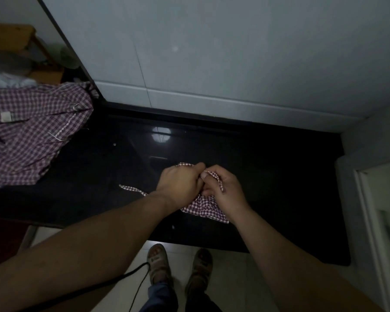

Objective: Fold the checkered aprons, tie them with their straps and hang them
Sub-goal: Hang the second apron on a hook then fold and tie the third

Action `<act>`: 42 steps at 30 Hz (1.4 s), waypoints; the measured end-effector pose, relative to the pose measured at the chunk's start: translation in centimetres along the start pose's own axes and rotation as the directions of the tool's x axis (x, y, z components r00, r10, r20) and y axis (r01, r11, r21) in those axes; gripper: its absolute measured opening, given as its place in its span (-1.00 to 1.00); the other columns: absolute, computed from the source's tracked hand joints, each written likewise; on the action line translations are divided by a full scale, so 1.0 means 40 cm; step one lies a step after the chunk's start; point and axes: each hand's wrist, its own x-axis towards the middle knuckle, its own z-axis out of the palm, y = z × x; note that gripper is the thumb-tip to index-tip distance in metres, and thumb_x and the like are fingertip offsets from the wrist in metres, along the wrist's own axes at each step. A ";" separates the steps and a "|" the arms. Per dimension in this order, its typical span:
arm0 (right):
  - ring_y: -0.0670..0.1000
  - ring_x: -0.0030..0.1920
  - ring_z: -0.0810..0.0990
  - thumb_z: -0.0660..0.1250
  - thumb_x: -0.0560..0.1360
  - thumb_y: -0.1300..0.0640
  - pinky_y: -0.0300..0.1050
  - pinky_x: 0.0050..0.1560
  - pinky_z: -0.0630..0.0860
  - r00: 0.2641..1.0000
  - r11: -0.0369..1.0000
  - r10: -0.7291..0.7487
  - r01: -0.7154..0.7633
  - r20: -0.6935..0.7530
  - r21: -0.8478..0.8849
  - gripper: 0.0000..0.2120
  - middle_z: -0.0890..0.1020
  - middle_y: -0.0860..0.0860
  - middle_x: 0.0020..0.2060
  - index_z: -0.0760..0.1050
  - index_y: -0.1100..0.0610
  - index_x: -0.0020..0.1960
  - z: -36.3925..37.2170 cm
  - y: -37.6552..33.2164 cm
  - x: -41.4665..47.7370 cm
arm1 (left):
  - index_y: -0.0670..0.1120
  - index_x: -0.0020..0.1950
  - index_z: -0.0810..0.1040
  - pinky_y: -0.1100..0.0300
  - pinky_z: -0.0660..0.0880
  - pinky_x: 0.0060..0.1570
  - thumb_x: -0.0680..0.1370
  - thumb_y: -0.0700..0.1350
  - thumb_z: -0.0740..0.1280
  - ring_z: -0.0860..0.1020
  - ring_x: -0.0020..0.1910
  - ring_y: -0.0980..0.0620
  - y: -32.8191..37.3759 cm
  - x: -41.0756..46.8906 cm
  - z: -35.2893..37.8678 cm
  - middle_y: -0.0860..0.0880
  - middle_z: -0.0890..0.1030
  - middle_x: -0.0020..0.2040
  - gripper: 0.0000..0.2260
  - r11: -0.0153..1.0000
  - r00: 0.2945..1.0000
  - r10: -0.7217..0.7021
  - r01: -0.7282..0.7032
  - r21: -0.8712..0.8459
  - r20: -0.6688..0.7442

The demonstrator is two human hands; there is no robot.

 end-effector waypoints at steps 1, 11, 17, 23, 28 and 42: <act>0.13 -0.05 0.71 0.34 0.65 0.14 -0.05 -0.07 0.67 1.000 1.000 0.003 -0.003 -0.007 0.004 -0.88 0.71 0.14 -0.10 0.64 0.11 0.01 -0.001 0.001 0.000 | 0.07 0.03 0.46 0.11 0.33 -0.17 0.65 0.11 0.19 0.65 -0.06 -0.14 0.000 -0.001 0.007 -0.01 0.69 -0.06 -0.85 0.999 0.999 -0.026 0.025 -0.028 -0.029; 0.11 -0.11 0.72 0.31 0.65 0.20 -0.07 -0.08 0.65 0.998 0.997 0.066 -0.066 0.003 0.041 -0.87 0.73 0.19 -0.13 0.62 0.16 -0.01 -0.004 -0.008 0.005 | 0.07 -0.03 0.51 0.15 0.35 -0.23 0.61 0.08 0.40 0.49 -0.26 0.19 -0.070 0.087 -0.124 0.12 0.60 -0.17 -0.86 0.943 0.843 0.329 -0.319 -0.098 0.425; 0.00 -0.16 0.69 0.29 0.65 0.17 -0.08 -0.08 0.63 0.993 0.991 0.108 -0.111 -0.038 -0.080 -0.81 0.72 0.11 -0.20 0.61 0.07 -0.09 0.006 -0.003 0.009 | 0.01 0.09 0.56 -0.01 0.57 0.01 0.68 0.14 0.18 0.62 -0.09 0.01 0.002 0.128 -0.198 0.00 0.65 -0.04 -0.74 0.854 0.680 0.168 -0.462 0.238 0.714; -0.01 -0.12 0.68 0.29 0.56 0.06 0.13 0.07 0.63 0.994 0.985 0.072 -0.083 -0.077 -0.151 -0.84 0.67 0.04 -0.19 0.56 0.03 -0.18 0.023 -0.007 -0.013 | -0.01 -0.10 0.56 0.06 0.49 -0.08 0.65 0.23 0.10 0.59 -0.16 0.02 0.033 0.116 -0.169 -0.01 0.64 -0.11 -0.60 0.845 0.767 -0.087 -0.281 0.455 0.636; -0.09 -0.09 0.50 0.28 0.57 0.17 -0.11 -0.03 0.41 0.991 0.893 -0.132 0.120 0.003 -0.434 -0.84 0.48 -0.09 -0.12 0.47 0.14 -0.18 0.033 0.008 -0.029 | -0.01 0.16 0.57 0.04 0.53 0.00 0.64 0.27 0.16 0.65 0.07 -0.10 -0.009 0.063 -0.119 -0.06 0.68 0.13 -0.59 0.926 0.889 -0.051 -0.129 0.355 0.456; -0.06 -0.10 0.45 0.23 0.59 0.15 -0.09 -0.09 0.42 0.948 0.728 -0.317 0.238 -0.007 -0.643 -0.81 0.43 -0.07 -0.09 0.36 0.07 -0.20 0.011 0.051 -0.072 | -0.06 0.24 0.52 0.00 0.52 0.04 0.70 0.06 0.09 0.66 0.11 -0.19 -0.068 0.019 -0.121 -0.13 0.68 0.18 -0.70 0.876 0.941 -0.087 -0.084 0.474 0.327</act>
